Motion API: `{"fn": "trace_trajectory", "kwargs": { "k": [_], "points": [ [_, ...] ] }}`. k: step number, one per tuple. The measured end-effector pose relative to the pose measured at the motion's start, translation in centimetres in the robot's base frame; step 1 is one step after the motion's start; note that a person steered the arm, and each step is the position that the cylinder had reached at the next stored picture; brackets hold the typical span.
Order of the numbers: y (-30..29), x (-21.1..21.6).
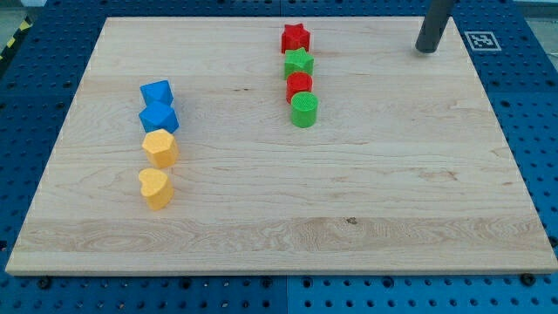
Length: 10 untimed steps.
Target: Push the green star towards the top left
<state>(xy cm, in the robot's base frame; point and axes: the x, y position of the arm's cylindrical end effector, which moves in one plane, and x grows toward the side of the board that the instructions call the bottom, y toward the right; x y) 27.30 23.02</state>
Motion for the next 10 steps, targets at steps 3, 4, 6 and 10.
{"fn": "trace_trajectory", "kwargs": {
  "k": [3, 4, 6, 10],
  "points": [
    [-7.9, 4.0],
    [-13.8, 6.2],
    [-17.4, 5.1],
    [-29.2, 4.5]
  ]
}}
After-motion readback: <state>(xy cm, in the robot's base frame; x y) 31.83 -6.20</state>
